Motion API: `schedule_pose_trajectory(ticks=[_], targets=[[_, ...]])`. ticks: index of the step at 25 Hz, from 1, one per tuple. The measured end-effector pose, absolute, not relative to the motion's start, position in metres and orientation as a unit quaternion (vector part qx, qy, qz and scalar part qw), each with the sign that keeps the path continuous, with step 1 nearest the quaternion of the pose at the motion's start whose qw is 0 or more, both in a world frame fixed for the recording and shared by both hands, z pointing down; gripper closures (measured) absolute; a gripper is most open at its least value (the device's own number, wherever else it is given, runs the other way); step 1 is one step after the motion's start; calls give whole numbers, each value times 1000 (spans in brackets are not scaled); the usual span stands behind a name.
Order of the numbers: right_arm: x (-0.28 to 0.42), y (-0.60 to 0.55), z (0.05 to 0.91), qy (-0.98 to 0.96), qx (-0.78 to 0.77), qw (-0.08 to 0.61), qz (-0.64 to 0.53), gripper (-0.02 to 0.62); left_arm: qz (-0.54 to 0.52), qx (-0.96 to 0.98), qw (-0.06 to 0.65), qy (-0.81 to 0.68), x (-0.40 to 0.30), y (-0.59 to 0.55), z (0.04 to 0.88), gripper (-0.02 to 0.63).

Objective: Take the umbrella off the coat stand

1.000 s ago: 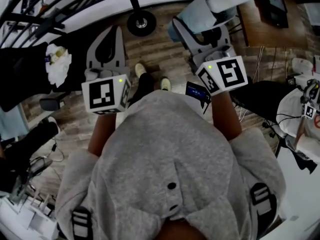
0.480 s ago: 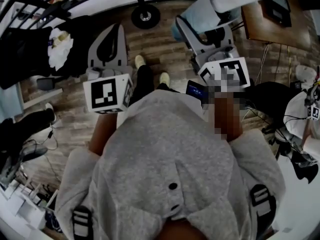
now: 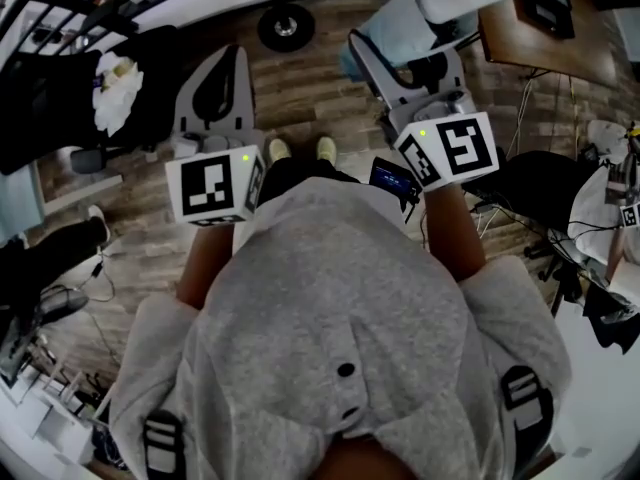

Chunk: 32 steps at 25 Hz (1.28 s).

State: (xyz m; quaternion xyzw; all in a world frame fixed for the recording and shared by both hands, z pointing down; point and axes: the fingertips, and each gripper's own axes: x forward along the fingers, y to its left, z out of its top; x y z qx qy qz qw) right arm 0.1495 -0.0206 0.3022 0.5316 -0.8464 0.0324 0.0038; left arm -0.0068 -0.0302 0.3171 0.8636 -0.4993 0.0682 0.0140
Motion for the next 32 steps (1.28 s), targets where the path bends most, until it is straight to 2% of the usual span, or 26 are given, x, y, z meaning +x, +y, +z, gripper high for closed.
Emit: schedule_pose_trajectory(ticks=[16, 32], targets=[[121, -43, 292, -829, 558, 10, 40, 314, 55, 870, 15, -490, -45, -55, 299, 594], [110, -52, 289, -827, 562, 13, 31, 314, 53, 877, 16, -477, -53, -67, 300, 594]])
